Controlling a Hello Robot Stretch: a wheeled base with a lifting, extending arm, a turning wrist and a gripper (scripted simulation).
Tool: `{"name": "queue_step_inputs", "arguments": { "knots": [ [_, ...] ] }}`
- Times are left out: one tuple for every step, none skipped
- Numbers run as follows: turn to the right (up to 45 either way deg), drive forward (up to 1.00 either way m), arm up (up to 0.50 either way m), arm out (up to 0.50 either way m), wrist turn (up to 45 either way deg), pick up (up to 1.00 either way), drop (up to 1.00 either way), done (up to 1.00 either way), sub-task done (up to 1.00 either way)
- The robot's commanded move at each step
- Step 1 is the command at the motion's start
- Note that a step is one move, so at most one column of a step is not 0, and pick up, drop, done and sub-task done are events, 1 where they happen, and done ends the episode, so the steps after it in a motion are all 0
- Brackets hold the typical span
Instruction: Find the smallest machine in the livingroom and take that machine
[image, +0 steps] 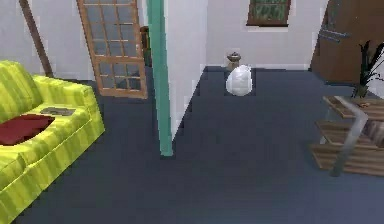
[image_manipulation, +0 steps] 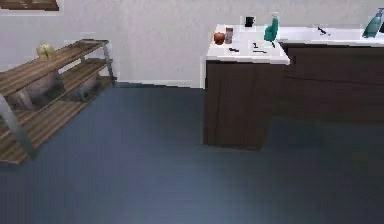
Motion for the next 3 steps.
{"name": "queue_step_inputs", "arguments": {
  "knots": [
    [-30.0,0.00,0.00,0.00,0.0,0.00,0.00,0.00,0.00],
    [0.0,0.40,0.00,0.00,0.0,0.00,0.00,0.00,0.00],
    [-45.0,0.00,0.00,0.00,0.0,0.00,0.00,0.00,0.00]
  ]
}}
